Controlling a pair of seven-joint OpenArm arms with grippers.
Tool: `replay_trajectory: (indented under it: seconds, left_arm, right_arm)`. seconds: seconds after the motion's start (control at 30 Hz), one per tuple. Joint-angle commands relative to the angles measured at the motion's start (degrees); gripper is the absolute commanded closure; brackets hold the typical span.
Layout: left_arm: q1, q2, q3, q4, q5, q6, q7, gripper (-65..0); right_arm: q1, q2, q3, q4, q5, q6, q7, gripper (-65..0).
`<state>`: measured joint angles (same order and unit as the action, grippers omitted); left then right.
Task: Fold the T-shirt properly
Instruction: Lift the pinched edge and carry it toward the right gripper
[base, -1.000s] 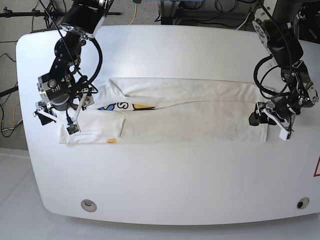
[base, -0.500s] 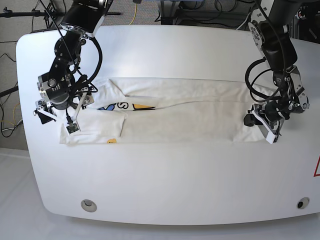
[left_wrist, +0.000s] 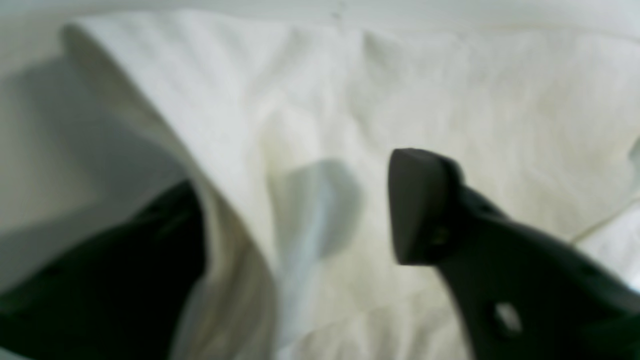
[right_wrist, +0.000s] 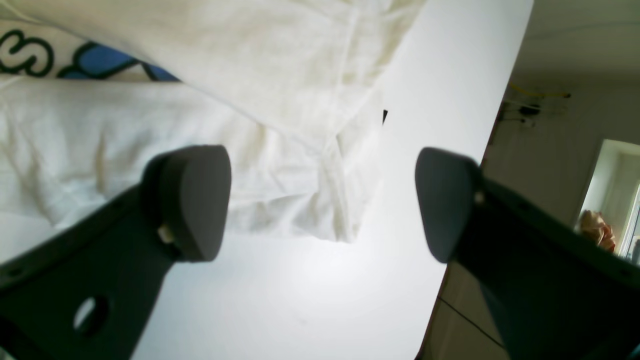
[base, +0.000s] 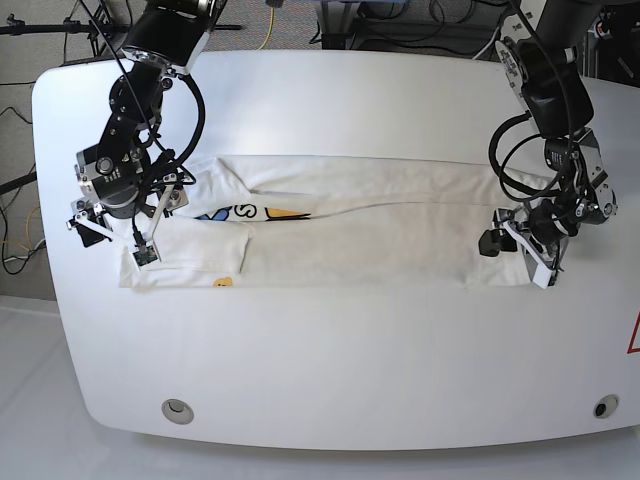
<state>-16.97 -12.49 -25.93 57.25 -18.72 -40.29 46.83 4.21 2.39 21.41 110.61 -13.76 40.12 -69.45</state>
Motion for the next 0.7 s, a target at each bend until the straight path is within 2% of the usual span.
replay_trajectory:
  seconds: [0.0, 0.03, 0.1, 0.17, 0.37, 0.67]
  left_arm:
    - [-0.85, -0.63, 0.23, 0.57, 0.81, 0.29, 0.69, -22.0]
    - [-0.89, -0.61, 0.28, 0.61, 0.80, 0.29, 0.74, -18.4]
    - [-0.87, -0.09, 0.76, 0.63, 0.85, 0.29, 1.89, -2.5]
    - [-0.89, -0.06, 0.85, 0.86, 0.85, 0.29, 2.17, -0.2]
    - [-0.81, -0.01, 1.41, 4.05, 1.02, 0.29, 3.58, -0.2]
    - [0.52, 0.65, 6.07, 20.30, -0.25, 0.29, 12.22, -2.8]
  right_arm:
    - [0.93, 0.37, 0.04, 0.84, -0.23, -0.12, 0.68, -54.7]
    - [0.96, 0.36, 0.04, 0.78, -0.18, -0.12, 0.69, -54.7]
    - [0.74, 0.24, -0.08, 0.68, -0.11, -0.12, 0.78, -54.6]
    - [0.75, 0.22, -0.08, 0.68, -0.08, -0.12, 0.82, -54.6]
    - [0.83, 0.20, 0.02, 0.57, -0.09, -0.12, 0.76, -54.7]
    - [0.59, 0.15, 0.14, 0.46, -0.41, -0.12, 0.79, -54.5]
